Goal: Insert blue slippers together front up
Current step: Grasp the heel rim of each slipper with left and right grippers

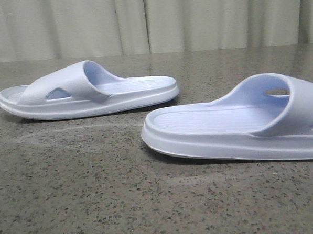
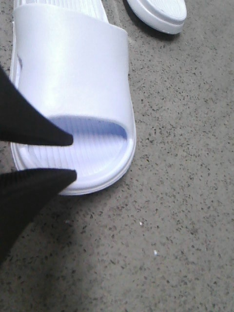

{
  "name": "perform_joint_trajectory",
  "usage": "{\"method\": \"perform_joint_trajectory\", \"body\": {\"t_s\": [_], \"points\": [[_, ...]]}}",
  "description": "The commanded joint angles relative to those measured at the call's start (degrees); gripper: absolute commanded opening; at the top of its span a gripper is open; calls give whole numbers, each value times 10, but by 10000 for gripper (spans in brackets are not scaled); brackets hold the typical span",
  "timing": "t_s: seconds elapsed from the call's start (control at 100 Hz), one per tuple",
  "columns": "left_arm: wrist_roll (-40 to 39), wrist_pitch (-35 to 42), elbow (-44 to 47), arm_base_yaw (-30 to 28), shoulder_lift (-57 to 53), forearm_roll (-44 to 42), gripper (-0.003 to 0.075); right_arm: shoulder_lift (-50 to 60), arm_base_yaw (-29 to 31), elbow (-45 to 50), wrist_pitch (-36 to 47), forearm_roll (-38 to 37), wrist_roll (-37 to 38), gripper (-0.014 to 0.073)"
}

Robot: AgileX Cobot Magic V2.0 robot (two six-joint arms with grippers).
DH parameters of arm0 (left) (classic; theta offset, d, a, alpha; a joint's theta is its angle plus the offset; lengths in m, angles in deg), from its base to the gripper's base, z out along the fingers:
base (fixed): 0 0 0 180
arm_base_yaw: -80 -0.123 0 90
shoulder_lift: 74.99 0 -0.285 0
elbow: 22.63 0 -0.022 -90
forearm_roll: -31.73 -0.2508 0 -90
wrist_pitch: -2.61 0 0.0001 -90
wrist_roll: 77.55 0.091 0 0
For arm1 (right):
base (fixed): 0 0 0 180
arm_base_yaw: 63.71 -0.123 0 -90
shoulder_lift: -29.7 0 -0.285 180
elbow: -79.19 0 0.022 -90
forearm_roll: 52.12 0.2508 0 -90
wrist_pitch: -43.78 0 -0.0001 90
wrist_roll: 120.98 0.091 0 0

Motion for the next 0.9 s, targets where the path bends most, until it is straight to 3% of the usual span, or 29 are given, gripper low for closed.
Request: {"method": "perform_joint_trajectory", "body": {"t_s": [0.0, 0.07, 0.23, 0.58, 0.89], "points": [[27, 24, -22, 4, 5, 43, 145, -3, 0, -22, 19, 6, -7, 216], [30, 16, -22, 4, 5, 48, 227, -3, 0, -23, 16, 6, -7, 260], [30, 0, -22, 4, 9, 66, 375, -8, 0, -35, 9, 5, -7, 262], [30, -2, -22, 4, 9, 77, 373, -94, 58, -93, -58, -19, -20, 262], [30, -2, -22, 4, 9, 77, 373, -131, 60, -93, -84, 16, -67, 262]]}}
